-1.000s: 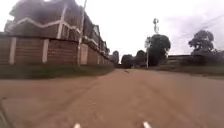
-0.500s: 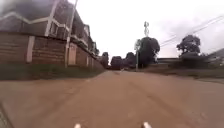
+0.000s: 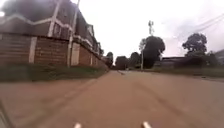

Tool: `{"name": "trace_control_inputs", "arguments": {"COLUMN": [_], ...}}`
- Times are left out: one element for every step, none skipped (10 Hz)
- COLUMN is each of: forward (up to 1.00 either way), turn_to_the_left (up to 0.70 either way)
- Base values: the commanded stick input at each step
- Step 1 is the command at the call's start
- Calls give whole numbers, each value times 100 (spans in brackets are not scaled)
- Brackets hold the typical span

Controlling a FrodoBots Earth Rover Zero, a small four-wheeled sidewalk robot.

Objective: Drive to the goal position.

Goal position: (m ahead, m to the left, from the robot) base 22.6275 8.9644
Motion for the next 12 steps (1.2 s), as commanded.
{"name": "trace_control_inputs", "arguments": {"forward": [70, 70, 70, 70, 70, 70, 70, 70, 70, 70, 70, 70], "turn_to_the_left": [0, 0, 0, 0, 0, 0, 0, 0, 0, 0, 0, 5]}}
